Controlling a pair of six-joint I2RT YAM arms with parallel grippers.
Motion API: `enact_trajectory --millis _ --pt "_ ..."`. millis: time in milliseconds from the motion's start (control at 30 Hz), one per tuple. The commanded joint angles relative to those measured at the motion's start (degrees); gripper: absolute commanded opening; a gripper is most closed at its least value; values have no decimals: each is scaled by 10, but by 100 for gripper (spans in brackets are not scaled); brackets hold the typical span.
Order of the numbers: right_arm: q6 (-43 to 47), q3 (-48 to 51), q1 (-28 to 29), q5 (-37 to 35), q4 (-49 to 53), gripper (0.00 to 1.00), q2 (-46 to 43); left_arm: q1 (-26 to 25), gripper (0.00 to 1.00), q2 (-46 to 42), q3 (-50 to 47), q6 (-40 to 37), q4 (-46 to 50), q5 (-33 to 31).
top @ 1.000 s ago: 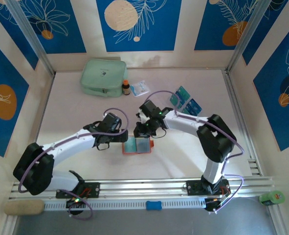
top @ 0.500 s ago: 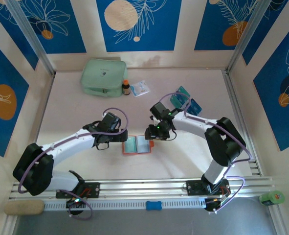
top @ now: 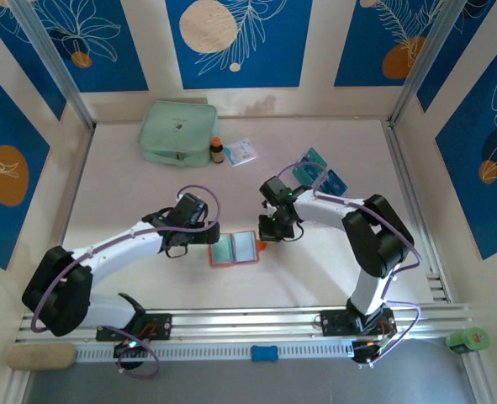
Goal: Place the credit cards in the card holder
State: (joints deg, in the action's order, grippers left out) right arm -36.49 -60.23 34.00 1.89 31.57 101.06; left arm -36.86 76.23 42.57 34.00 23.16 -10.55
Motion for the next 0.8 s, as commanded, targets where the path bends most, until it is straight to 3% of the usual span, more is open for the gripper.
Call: enact_trajectory --millis 0,200,233,333,400,567,767 --pt "-15 3 -24 3 -7 0 -9 7 100 6 8 -14 -2 8" --pt "-10 20 -48 13 -15 0 -23 7 100 22 7 -19 -14 12" --pt "-8 20 -49 14 -13 5 -24 7 100 25 6 -20 -16 13" --pt "-3 17 -50 10 -3 34 -37 9 100 35 7 -24 -21 14" --pt "-4 16 -50 2 6 39 -55 9 100 42 8 -28 -21 14" --pt "-7 18 -47 18 0 36 -98 13 100 54 14 -40 -23 9" --pt "-20 5 -24 80 -60 8 -91 25 100 79 25 -52 -29 -2"
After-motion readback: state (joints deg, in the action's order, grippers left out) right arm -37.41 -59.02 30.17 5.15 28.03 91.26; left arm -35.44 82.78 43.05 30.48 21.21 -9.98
